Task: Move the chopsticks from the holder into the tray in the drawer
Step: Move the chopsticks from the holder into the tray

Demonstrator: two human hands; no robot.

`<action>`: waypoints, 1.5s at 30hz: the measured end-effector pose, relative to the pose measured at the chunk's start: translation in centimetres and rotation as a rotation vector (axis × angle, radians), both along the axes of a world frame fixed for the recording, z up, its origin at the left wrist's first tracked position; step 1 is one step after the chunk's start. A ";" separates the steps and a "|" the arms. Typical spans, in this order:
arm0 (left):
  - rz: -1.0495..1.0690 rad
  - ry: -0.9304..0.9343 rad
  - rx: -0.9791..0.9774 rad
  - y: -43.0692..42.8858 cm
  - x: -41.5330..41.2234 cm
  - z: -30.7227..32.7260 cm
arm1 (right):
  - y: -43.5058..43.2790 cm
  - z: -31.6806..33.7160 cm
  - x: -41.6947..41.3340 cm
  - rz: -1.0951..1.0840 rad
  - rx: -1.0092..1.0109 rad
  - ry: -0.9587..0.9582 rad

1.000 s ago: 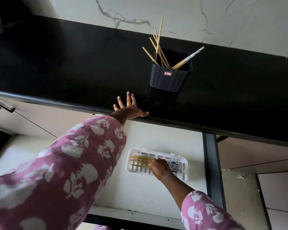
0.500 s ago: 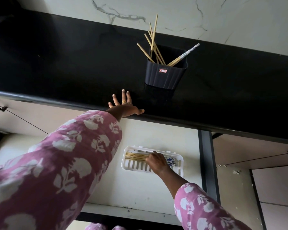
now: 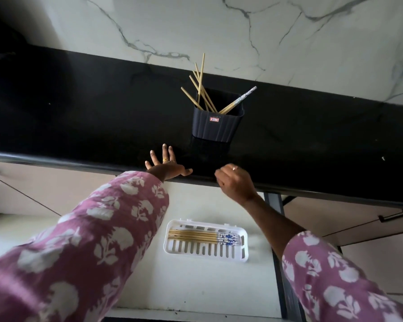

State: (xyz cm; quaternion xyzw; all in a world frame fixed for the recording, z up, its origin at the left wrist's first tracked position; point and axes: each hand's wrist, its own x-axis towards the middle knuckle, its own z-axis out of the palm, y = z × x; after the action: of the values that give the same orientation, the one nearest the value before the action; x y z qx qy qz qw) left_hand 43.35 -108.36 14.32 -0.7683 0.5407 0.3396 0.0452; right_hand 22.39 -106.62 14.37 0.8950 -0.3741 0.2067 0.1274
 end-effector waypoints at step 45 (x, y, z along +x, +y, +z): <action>0.019 -0.021 -0.022 -0.3 -0.2 -0.6 | -19.3 13.3 -2.7 -0.911 0.450 -1.391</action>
State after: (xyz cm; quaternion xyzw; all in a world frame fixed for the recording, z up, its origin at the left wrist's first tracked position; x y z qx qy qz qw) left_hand 43.11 -108.68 13.72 -0.7774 0.5367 0.3258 0.0394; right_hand 19.67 -125.89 27.66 0.3315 -0.7219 0.5578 -0.2405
